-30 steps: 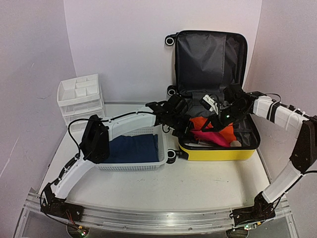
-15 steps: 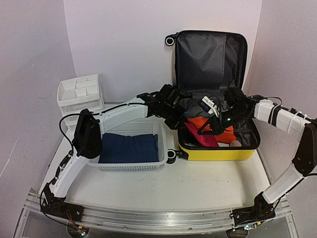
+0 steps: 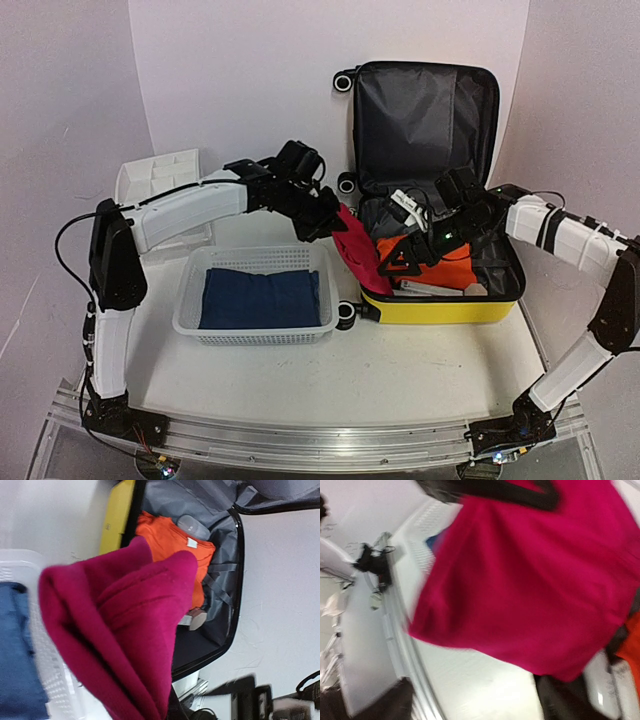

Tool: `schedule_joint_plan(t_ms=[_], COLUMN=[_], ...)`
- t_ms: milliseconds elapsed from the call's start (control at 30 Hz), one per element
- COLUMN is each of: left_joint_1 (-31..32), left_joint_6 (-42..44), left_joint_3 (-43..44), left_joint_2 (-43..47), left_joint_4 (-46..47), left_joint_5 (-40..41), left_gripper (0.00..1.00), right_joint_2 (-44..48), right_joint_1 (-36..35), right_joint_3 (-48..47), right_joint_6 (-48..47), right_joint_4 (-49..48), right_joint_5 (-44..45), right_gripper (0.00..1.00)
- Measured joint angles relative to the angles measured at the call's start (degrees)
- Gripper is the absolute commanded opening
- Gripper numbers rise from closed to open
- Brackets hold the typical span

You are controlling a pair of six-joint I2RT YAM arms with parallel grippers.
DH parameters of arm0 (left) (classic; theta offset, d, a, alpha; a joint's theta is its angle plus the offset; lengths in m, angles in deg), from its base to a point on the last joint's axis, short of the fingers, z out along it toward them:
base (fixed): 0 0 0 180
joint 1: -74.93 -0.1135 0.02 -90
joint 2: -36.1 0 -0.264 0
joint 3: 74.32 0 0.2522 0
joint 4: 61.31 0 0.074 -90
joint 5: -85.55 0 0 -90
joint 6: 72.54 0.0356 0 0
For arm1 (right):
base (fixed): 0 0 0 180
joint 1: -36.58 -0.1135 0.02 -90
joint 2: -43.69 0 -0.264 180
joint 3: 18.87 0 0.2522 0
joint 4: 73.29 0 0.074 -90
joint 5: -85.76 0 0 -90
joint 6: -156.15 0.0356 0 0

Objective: Open, take out, and arrange the luggage

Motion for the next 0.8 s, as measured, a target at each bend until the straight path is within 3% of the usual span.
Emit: schedule_joint_plan(t_ms=[300, 800], left_joint_1=[-7.1, -11.54], left_joint_6=[8.68, 24.3], left_joint_3=[-8.04, -20.96], left_joint_2=[4.2, 10.32], left_joint_4=[-4.92, -10.4], left_joint_5=[-9.66, -17.79], left_gripper=[0.0, 0.0], right_joint_2=[-0.33, -4.0], right_joint_1=[0.09, 0.07], right_joint_3=[-6.32, -11.21], right_joint_6=[7.48, 10.21], right_joint_4=[0.92, 4.5], right_joint_5=[22.84, 30.95], right_gripper=[0.98, 0.98])
